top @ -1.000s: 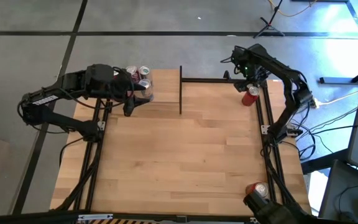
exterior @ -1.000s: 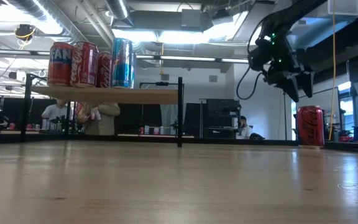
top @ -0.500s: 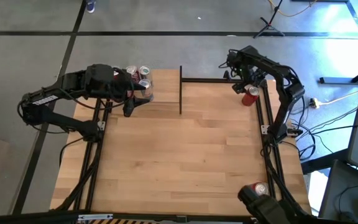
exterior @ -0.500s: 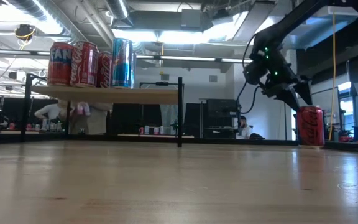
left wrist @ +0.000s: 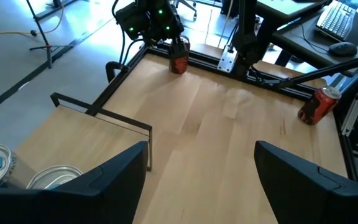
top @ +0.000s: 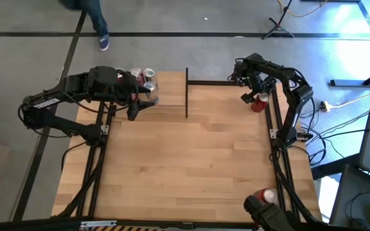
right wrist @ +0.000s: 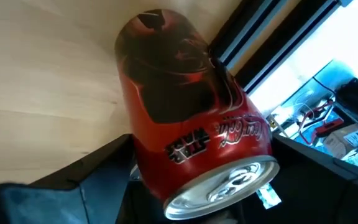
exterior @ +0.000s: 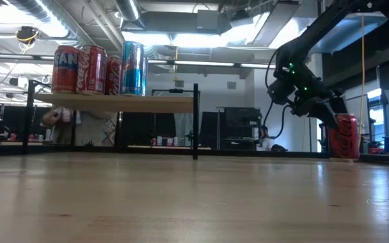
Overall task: Place canned beverage on shelf
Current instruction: Put the top red-black soda can on the shelf
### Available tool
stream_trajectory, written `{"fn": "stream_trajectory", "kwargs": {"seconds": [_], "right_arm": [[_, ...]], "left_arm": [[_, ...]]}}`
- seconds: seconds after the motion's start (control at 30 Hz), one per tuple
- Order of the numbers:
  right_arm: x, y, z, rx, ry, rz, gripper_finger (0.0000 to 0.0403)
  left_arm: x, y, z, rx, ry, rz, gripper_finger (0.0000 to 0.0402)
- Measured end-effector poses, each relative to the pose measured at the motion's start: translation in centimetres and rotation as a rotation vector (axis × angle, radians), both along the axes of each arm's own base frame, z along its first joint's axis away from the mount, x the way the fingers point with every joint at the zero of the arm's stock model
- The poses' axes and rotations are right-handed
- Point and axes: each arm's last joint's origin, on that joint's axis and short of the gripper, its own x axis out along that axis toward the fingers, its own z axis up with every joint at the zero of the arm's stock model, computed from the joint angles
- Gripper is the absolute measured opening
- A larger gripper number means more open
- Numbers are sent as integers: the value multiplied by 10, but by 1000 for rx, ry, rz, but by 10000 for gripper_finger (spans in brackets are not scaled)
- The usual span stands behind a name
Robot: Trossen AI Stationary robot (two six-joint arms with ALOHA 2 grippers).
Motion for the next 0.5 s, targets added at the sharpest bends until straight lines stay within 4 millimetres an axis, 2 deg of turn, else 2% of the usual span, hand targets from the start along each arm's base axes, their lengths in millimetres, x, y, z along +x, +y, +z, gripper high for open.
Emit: {"fn": "stream_trajectory", "kwargs": {"seconds": [0.13, 0.4, 0.5], "right_arm": [[3, 1, 0, 7, -16, 20, 343], [11, 1, 6, -19, -70, 57, 301], [17, 3, 9, -43, -123, 62, 304]], "left_arm": [[0, 0, 0, 16, 5, -8, 283], [0, 0, 0, 16, 4, -9, 283], [0, 0, 0, 16, 4, -8, 283]]}}
